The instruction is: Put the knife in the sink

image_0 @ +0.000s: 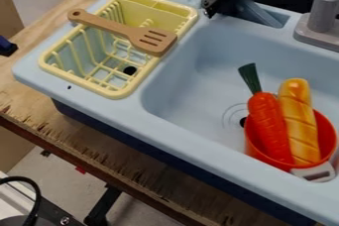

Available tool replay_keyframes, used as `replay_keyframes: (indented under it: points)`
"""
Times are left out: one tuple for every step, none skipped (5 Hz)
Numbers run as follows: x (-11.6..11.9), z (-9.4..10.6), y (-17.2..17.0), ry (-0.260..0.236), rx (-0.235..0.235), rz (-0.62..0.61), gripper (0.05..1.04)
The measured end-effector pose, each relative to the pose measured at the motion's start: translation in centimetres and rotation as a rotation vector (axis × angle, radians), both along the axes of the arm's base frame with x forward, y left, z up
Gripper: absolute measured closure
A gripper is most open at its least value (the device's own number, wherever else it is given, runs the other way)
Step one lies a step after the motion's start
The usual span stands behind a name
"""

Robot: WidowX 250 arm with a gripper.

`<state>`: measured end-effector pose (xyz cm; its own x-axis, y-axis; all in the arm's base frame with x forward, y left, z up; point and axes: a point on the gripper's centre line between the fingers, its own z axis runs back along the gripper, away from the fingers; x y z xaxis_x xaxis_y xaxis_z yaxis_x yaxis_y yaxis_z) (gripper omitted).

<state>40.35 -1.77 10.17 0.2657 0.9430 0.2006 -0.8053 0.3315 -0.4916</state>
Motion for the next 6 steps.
replay_keyframes:
  points:
    - [-0.4,0.3,-0.3,-0.006,-0.019,-0.013,0.650]
    - [-0.9,1.4,-0.4,0.000,-0.037,-0.024,0.650]
    - [-1.6,2.6,0.0,0.021,-0.023,-0.021,0.651]
    - [-1.8,4.7,0.7,-0.024,0.025,-0.031,0.653]
    - [-2.3,7.2,1.4,-0.082,0.032,-0.015,0.665]
    - [-3.1,8.5,1.8,-0.117,0.023,-0.008,0.665]
